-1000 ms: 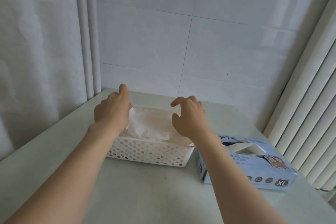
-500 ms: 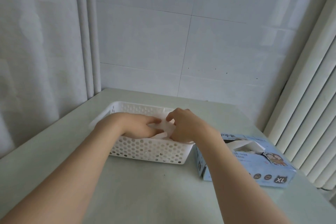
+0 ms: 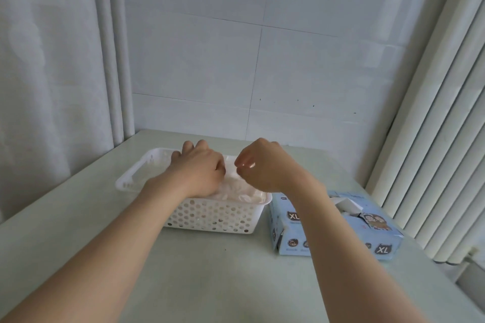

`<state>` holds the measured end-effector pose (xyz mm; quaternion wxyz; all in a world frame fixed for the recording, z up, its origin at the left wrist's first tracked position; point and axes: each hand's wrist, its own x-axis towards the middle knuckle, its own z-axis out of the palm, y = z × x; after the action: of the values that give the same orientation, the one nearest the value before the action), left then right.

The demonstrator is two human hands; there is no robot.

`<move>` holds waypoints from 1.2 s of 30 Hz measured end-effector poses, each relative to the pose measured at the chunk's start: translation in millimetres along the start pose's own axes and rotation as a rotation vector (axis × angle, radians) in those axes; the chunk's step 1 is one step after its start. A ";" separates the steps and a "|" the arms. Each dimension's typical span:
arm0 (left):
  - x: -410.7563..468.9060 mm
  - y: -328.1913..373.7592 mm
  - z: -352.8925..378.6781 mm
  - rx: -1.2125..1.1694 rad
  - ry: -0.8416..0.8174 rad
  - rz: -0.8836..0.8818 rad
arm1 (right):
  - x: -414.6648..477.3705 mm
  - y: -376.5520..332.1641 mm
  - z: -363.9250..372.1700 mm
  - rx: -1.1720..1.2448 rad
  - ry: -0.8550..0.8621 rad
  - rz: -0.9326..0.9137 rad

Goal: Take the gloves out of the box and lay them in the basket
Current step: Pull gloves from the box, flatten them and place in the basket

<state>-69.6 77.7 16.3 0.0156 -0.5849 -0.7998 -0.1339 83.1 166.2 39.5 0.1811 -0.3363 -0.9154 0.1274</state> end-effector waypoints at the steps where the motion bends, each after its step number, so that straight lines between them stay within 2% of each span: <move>1: -0.3 4.0 1.5 -0.027 0.086 0.036 | -4.8 1.0 -4.2 0.010 0.045 0.003; 4: -5.8 24.4 5.9 -0.117 0.310 0.168 | -21.0 14.5 -16.9 0.037 0.124 0.037; 7: -13.6 48.3 16.3 -0.130 0.453 0.306 | -36.1 32.4 -27.3 0.083 0.214 0.108; 11: -31.2 83.8 40.4 -0.072 0.547 0.533 | -55.4 58.8 -33.7 0.158 0.345 0.194; 14: -44.9 111.8 70.3 -0.007 0.499 0.683 | -70.4 80.7 -35.0 0.142 0.370 0.258; 19: -59.0 133.6 111.3 0.067 0.401 0.607 | -97.4 109.2 -28.4 0.108 0.321 0.362; 22: -56.4 125.1 119.9 0.080 0.387 0.575 | -109.0 114.2 -21.9 0.107 0.223 0.343; 25: -55.9 121.0 123.9 0.065 0.394 0.556 | -112.4 120.4 -16.0 0.092 0.217 0.320; 30: -56.8 121.5 127.2 -0.008 0.408 0.544 | -104.9 136.4 -2.6 0.063 0.308 0.271; 36: -56.5 120.3 128.7 -0.021 0.405 0.564 | -103.4 145.9 4.2 0.124 0.604 0.253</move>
<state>78.3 88.6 -94.4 0.2042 -0.7445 -0.5860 -0.2462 237.6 205.5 -41.5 0.4470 -0.4583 -0.7618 0.0991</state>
